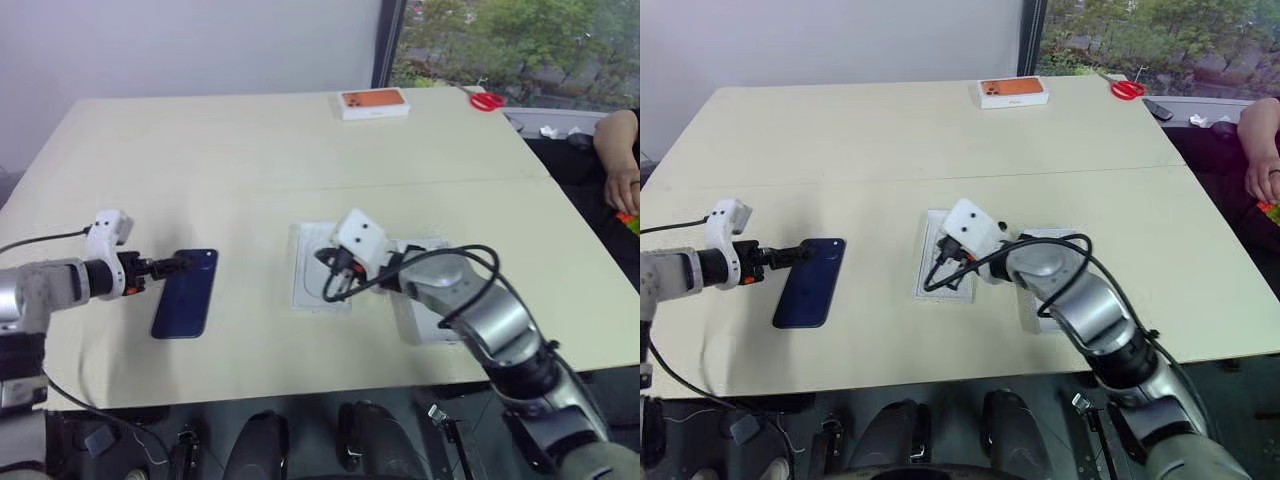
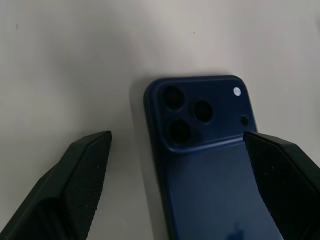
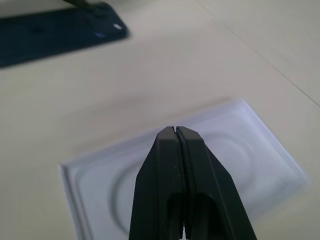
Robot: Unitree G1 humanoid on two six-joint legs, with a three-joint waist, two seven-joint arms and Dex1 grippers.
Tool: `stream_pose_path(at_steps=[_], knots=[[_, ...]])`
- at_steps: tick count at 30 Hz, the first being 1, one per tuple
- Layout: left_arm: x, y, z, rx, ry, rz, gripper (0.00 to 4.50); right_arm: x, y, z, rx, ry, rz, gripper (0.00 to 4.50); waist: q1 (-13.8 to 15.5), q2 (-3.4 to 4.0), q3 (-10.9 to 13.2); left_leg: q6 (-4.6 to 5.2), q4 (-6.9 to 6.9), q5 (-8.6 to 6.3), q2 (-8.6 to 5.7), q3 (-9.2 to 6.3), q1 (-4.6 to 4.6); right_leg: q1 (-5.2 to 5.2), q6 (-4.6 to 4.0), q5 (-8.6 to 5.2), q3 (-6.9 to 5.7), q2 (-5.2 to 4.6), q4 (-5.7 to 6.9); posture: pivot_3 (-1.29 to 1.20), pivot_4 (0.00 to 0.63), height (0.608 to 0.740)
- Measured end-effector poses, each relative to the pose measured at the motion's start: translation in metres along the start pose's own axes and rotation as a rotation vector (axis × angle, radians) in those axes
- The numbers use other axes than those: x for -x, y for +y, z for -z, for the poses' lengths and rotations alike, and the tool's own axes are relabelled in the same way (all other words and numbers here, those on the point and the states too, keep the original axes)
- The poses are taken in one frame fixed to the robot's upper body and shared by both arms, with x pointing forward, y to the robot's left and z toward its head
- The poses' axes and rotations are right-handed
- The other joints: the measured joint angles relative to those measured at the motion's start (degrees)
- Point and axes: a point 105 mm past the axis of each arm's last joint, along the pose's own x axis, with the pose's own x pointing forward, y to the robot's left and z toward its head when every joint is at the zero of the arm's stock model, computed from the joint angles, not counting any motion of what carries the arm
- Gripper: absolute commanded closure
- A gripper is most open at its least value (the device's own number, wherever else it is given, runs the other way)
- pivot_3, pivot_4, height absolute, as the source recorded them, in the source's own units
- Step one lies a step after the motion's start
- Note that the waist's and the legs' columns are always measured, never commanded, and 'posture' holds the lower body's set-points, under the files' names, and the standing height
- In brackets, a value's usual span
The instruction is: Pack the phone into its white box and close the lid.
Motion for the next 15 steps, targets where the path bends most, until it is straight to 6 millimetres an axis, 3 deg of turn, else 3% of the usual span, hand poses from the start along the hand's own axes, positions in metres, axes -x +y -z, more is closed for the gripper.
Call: stream_pose_path(at_steps=[7,15], knots=[[0.013,-0.008,0.015,0.117,0.124,0.063,0.06,-0.031,0.03,-0.01,0.012,-0.001,-0.154,4.48,-0.1,-0.01,0.0,-0.06,-0.02,0.03,0.0,0.06,0.13,0.03,0.0,-0.01,0.06,-0.06,0.08,0.0,0.15,0.74],[0.011,-0.018,0.024,0.128,0.196,0.116,0.06,-0.062,0.043,0.004,-0.042,0.095,-0.23,4.48,-0.1,0.0,0.0,-0.11,-0.02,0.06,-0.06,0.07,0.61,0.5,-0.02,-0.01,0.08,-0.22,0.11,0.0,0.15,0.74]])
